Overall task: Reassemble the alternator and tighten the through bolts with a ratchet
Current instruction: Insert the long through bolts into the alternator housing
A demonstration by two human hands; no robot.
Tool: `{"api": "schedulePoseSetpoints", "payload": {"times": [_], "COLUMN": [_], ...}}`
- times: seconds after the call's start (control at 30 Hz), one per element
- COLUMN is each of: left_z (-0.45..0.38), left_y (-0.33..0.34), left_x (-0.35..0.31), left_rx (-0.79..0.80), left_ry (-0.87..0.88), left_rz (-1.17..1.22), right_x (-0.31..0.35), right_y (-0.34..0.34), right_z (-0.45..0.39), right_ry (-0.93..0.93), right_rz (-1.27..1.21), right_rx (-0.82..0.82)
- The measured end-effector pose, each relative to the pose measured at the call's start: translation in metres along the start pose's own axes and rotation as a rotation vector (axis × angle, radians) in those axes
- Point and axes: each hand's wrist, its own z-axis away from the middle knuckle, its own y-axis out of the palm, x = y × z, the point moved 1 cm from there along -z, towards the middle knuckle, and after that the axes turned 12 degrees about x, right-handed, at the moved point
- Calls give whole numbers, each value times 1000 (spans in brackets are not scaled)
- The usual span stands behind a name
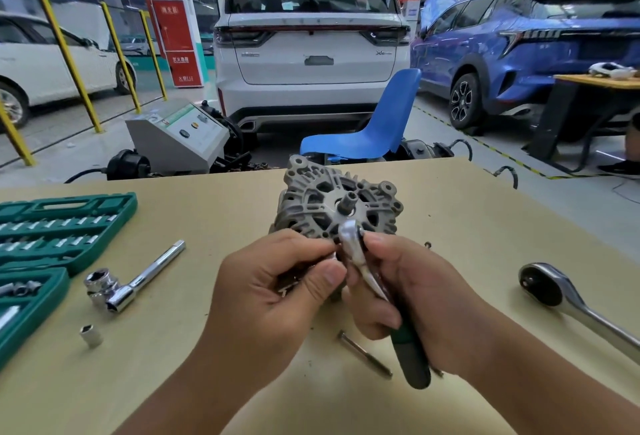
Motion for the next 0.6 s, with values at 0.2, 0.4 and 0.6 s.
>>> {"api": "schedulePoseSetpoints", "payload": {"times": [0.2, 0.4, 0.6], "left_z": [-1, 1, -1], "left_y": [0, 2, -2], "left_x": [3, 1, -3], "left_rx": [-83, -47, 25], "left_ry": [-73, -65, -40], "left_rz": [34, 32, 10], "right_x": [2, 2, 5], "right_y": [0, 2, 6], "right_z": [1, 0, 3], "right_ry": [36, 123, 139], "right_rz": [41, 130, 197], "right_rx": [-20, -82, -115]}}
